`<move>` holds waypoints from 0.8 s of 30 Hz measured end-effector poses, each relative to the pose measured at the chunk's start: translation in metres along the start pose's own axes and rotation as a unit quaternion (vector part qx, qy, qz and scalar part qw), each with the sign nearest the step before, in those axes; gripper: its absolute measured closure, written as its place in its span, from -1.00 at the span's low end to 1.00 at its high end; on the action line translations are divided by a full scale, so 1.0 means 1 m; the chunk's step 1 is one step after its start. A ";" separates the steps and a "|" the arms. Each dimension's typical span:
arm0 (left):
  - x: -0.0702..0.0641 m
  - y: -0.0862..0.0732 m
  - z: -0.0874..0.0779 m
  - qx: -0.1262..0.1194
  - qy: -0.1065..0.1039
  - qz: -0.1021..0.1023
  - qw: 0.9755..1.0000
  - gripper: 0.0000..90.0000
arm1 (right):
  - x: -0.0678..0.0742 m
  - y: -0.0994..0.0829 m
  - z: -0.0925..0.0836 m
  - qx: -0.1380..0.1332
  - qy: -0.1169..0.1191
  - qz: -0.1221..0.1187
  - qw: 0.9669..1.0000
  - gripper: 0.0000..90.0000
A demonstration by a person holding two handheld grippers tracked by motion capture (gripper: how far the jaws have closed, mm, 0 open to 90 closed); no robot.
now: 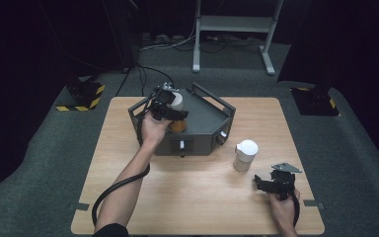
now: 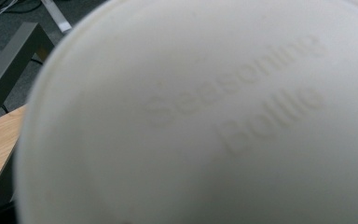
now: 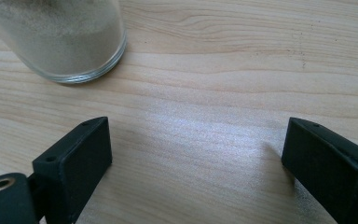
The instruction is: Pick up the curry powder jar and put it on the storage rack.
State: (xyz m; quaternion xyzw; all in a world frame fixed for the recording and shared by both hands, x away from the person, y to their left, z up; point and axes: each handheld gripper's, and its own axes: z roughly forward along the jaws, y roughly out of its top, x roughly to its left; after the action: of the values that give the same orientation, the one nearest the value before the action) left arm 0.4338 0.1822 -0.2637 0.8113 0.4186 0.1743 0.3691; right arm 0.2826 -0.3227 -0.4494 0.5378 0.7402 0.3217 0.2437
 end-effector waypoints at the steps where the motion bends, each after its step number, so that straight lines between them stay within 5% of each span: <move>1: 0.000 0.000 0.001 0.002 0.001 -0.001 1.000 -0.26 | 0.000 0.000 0.000 0.000 0.000 0.000 1.000 -0.82; 24: -0.002 -0.005 0.005 -0.007 0.002 0.004 1.000 -0.26 | 0.000 0.000 0.000 0.000 0.000 0.000 1.000 -0.82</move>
State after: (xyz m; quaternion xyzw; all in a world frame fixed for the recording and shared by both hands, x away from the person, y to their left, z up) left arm 0.4335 0.1800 -0.2706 0.8101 0.4144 0.1804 0.3734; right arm 0.2827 -0.3226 -0.4492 0.5380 0.7403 0.3215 0.2432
